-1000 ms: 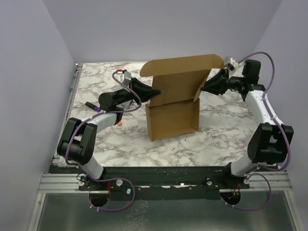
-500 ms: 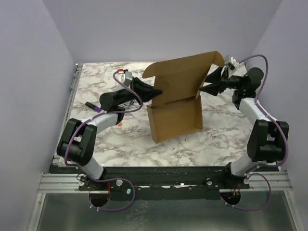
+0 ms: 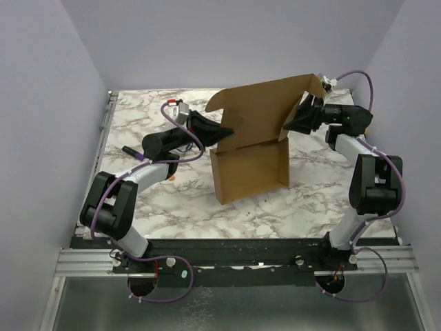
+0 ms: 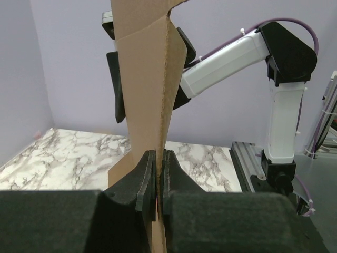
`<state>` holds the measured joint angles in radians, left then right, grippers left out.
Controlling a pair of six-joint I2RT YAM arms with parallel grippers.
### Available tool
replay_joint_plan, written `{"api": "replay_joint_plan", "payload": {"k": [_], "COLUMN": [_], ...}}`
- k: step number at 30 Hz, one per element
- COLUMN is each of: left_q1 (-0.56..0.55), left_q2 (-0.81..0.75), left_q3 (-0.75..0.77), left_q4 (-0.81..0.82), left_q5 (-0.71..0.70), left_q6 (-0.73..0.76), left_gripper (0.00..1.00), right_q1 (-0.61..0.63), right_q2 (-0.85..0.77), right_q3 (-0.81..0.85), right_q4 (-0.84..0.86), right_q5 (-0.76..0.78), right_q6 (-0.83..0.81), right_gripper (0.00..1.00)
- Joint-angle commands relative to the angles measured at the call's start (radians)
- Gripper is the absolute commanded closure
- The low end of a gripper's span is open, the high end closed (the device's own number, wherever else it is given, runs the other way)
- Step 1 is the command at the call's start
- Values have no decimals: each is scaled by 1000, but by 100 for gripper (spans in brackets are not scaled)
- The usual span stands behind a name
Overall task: Fold the paper box
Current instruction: Adjust the paper box at the center of the board.
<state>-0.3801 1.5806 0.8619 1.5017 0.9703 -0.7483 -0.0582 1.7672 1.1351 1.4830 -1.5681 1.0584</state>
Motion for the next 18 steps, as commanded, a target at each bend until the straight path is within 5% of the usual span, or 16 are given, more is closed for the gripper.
{"api": "replay_joint_plan", "payload": {"k": [1,7,16,18], "left_q1": [-45,-44,-19,-9], "left_q2": [-16,2,43,56], "left_q3": [21,30,32,27], "left_q4": [283,282,280,281], "left_q5": [23,29,25,29], "left_q6": [-30,-31,-28,-28], "left_gripper": [100,100,100,100], "right_q1": [39,54,52,52], "right_q2": [1,-40,-87,-72], "right_q3": [43,15,-6,18], "right_q4": [301,301,300,301], "right_q5": [-70,-70,-78,-99], "right_q6": [83,108,138,167], "right_gripper": [64,99,99,82]}}
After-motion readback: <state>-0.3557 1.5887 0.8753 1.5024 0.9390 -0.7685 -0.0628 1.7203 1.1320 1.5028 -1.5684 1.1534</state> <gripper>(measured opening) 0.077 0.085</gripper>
